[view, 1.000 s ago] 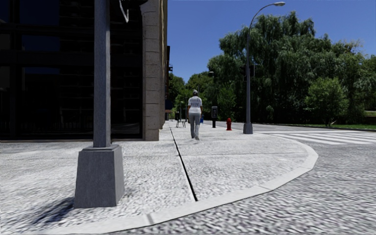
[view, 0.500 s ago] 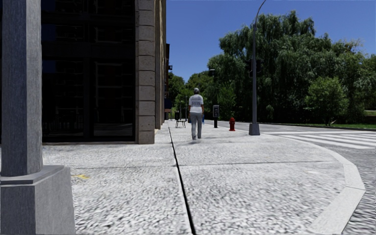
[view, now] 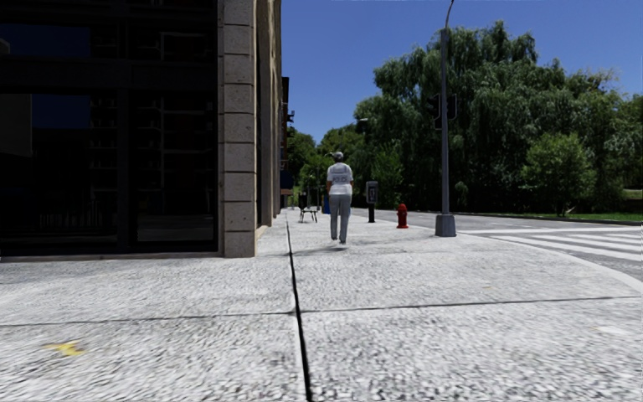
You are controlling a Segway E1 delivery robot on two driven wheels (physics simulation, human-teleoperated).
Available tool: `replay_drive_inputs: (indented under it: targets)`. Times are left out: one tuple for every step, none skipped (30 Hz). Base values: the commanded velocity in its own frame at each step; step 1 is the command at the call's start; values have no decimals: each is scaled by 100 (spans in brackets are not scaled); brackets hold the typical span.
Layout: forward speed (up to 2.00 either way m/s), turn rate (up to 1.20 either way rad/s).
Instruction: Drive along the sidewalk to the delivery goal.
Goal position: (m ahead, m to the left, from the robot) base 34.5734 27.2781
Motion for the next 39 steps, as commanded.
replay_drive_inputs:
  targets:
    - [155, 0]
    - [155, 0]
    - [155, 0]
    - [155, 0]
    - [155, 0]
    - [155, 0]
    - [155, 0]
    - [155, 0]
    - [155, 0]
    - [155, 0]
    - [155, 0]
    - [155, 0]
    - [155, 0]
    - [155, 0]
    - [155, 0]
    - [155, 0]
    - [155, 0]
    - [155, 0]
    - [155, 0]
    - [155, 0]
    - [155, 0]
    - [155, 0]
    - [155, 0]
    - [155, 0]
    - [155, 0]
    - [155, 0]
    - [157, 0]
    - [157, 0]
    - [200, 0]
    - [200, 0]
    - [200, 0]
    - [200, 0]
    - [200, 0]
    - [200, 0]
    - [200, 0]
    - [200, 0]
    - [200, 0]
    - [200, 0]
    - [200, 0]
